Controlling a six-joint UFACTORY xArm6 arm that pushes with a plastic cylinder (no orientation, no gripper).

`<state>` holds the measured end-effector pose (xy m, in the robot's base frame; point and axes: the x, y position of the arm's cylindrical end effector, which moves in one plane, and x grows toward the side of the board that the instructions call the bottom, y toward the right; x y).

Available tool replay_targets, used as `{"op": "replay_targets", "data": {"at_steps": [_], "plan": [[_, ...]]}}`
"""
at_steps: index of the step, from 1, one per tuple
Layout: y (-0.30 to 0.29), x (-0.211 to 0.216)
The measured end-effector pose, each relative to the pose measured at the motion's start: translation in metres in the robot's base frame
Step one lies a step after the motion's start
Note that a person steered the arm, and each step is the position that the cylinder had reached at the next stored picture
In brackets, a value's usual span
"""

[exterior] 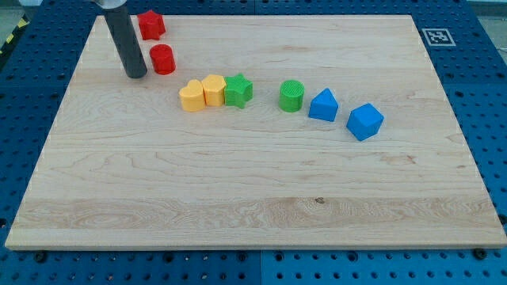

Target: Move the red circle below the red star

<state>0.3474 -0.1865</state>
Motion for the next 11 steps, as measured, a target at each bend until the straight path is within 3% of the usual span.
{"op": "replay_targets", "data": {"at_steps": [1,3,7,11], "plan": [[0.04,-0.002],[0.056,-0.01],[0.057,-0.023],[0.034,-0.07]]}}
